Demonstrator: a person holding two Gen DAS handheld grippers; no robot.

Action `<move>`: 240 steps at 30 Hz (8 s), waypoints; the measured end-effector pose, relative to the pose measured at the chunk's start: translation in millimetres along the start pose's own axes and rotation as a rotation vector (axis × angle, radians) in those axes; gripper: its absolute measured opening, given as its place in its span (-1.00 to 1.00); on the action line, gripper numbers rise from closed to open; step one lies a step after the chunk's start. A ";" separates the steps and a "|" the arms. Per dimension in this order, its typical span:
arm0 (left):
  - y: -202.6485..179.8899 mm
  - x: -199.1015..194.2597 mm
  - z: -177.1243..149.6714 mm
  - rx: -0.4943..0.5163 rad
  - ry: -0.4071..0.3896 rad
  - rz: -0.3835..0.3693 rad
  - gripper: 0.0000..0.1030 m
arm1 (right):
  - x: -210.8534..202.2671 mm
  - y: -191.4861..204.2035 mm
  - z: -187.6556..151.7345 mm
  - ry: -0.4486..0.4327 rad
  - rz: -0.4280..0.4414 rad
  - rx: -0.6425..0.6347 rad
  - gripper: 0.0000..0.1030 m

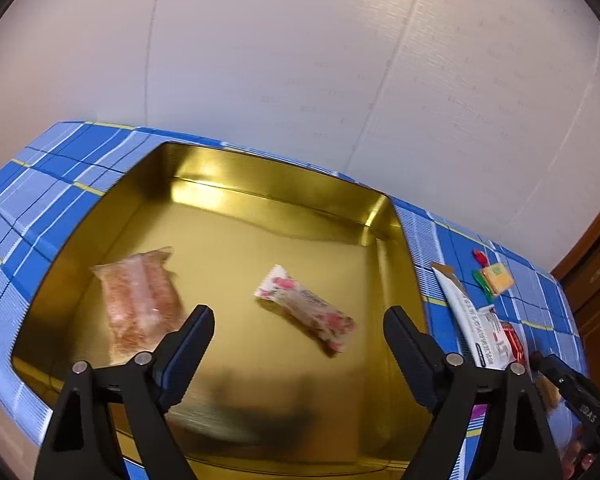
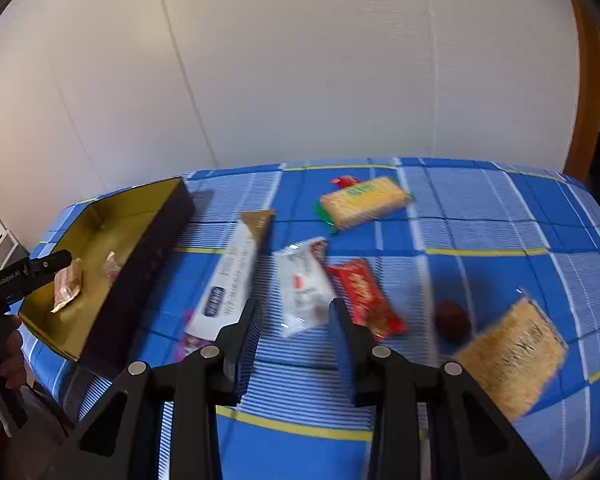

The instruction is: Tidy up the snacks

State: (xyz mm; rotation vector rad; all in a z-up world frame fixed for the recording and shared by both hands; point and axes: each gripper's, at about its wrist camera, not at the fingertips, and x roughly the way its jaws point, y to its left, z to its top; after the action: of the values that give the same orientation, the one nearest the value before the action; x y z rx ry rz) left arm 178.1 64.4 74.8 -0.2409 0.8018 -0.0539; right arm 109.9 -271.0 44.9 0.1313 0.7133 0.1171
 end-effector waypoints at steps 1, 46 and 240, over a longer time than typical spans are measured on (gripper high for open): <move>-4.6 0.7 -1.3 0.009 -0.001 0.000 0.70 | -0.8 -6.2 -1.6 0.002 -0.012 0.009 -0.32; -178.9 22.5 -50.1 0.292 0.136 -0.123 0.78 | 4.7 -105.7 -36.3 0.194 -0.306 0.236 0.44; -23.3 11.2 23.9 -0.085 0.035 -0.095 -0.40 | -2.5 -136.5 -28.0 -0.020 -0.267 0.547 0.59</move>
State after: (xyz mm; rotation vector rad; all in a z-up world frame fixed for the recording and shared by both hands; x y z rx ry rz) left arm 204.0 44.9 88.4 -0.3595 0.8285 -0.1137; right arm 98.1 -403.6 3.8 0.5560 0.7231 -0.3379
